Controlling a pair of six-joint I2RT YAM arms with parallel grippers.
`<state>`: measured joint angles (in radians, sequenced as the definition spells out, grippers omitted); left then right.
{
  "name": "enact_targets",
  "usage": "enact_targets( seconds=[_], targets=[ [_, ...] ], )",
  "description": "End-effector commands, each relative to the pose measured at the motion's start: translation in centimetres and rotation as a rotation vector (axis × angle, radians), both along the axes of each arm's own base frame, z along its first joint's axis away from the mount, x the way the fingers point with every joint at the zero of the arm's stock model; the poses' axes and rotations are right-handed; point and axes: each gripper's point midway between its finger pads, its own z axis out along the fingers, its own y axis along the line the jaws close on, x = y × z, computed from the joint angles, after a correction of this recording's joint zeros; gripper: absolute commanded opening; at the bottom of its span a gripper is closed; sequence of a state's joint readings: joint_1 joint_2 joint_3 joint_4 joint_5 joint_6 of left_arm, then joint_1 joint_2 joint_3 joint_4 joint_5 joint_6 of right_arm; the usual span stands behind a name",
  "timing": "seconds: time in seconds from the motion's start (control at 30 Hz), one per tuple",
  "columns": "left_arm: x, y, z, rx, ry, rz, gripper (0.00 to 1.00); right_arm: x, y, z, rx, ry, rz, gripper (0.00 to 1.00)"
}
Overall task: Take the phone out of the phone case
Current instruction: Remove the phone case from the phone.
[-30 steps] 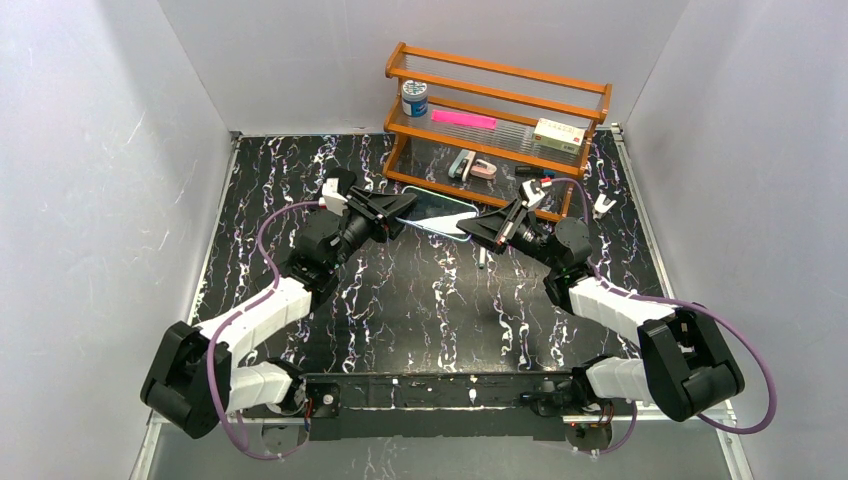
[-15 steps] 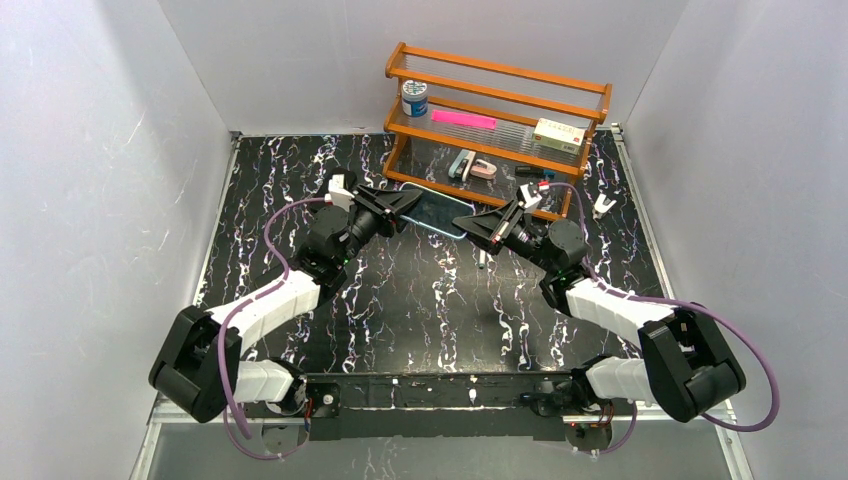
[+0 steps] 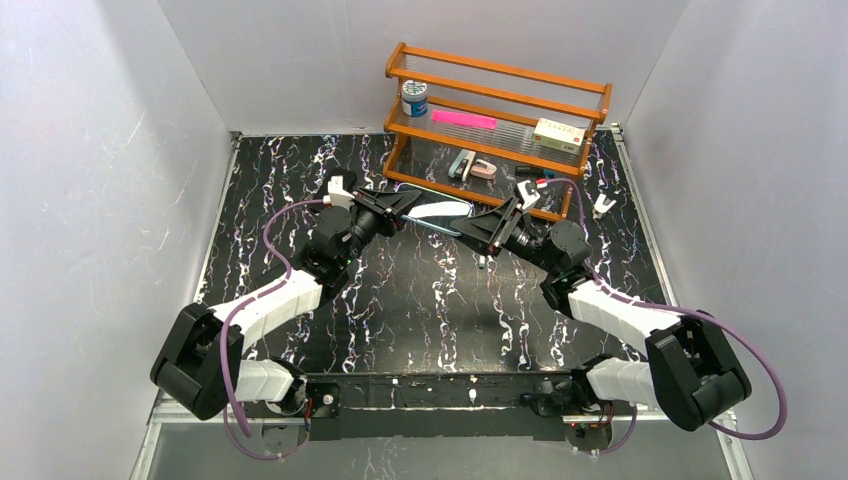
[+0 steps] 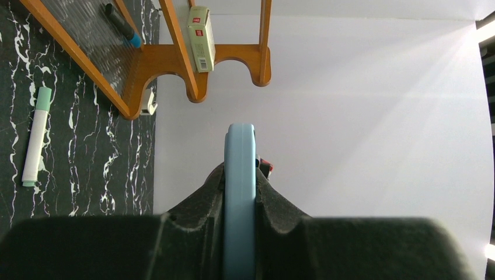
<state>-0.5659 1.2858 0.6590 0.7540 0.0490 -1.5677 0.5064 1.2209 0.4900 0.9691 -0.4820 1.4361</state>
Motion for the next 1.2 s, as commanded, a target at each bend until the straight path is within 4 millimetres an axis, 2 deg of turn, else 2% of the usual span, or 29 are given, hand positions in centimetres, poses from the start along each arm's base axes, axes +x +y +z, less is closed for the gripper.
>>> enact_targets(
  seconds=[0.0,0.13,0.47,0.67,0.97,1.07,1.17],
  targets=[
    [-0.1,0.7,4.0,-0.089,-0.082,0.032,0.0,-2.5,0.3,2.1,-0.022,-0.224,0.09,0.61],
    [-0.3,0.6,4.2,-0.092,-0.084,0.021,0.0,-3.4,0.0,1.5,-0.04,-0.267,0.105,0.6],
    [-1.1,0.4,4.8,-0.114,-0.084,-0.018,0.0,-2.4,0.0,1.7,-0.049,-0.265,0.06,0.54],
    [-1.6,0.4,5.2,-0.126,-0.086,-0.03,0.0,-2.3,0.1,2.1,-0.031,-0.28,0.064,0.45],
    [-2.1,0.2,5.3,-0.12,-0.092,-0.058,0.0,-2.5,0.1,1.9,-0.034,-0.331,0.065,0.26],
    [-2.2,-0.1,5.3,-0.118,-0.088,-0.076,0.0,-2.5,-0.1,1.4,-0.071,-0.393,0.049,0.13],
    [-2.4,-0.5,5.3,-0.111,-0.087,-0.103,0.0,-2.3,0.0,0.4,-0.166,-0.47,0.042,0.07]
  ],
)
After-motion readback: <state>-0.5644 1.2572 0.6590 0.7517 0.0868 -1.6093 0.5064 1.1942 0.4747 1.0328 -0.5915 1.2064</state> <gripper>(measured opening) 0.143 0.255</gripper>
